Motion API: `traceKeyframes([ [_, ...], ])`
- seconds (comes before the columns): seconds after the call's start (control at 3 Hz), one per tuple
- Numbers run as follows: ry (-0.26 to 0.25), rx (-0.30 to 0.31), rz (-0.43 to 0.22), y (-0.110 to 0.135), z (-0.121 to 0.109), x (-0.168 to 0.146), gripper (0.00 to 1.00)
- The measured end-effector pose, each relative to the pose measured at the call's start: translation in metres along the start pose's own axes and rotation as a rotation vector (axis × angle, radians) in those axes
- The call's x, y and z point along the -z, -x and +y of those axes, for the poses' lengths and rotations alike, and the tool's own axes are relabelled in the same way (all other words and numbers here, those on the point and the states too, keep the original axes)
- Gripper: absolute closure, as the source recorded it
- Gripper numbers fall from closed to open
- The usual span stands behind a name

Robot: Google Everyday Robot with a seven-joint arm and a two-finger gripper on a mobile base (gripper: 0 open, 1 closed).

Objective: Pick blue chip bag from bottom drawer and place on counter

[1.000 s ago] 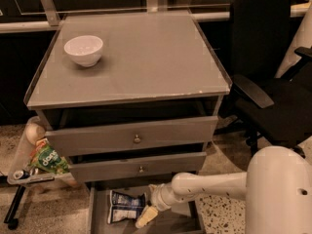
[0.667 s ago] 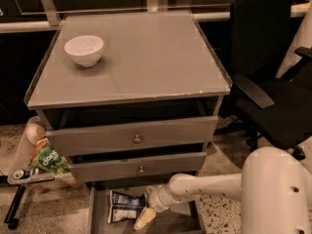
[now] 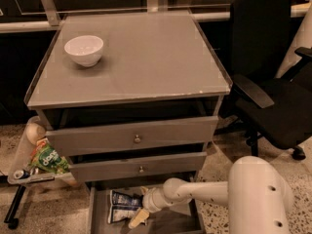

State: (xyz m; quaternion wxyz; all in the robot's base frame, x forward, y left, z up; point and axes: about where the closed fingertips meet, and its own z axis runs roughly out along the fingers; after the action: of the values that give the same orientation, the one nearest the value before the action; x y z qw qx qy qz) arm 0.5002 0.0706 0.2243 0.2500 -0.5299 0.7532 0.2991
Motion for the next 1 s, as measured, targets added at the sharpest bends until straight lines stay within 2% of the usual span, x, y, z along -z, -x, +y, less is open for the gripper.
traceKeyframes([
  [0.33, 0.001, 0.009, 0.005, -0.01, -0.006, -0.027, 0.0],
  [1.0, -0.036, 0.035, 0.027, -0.016, -0.025, -0.058, 0.0],
])
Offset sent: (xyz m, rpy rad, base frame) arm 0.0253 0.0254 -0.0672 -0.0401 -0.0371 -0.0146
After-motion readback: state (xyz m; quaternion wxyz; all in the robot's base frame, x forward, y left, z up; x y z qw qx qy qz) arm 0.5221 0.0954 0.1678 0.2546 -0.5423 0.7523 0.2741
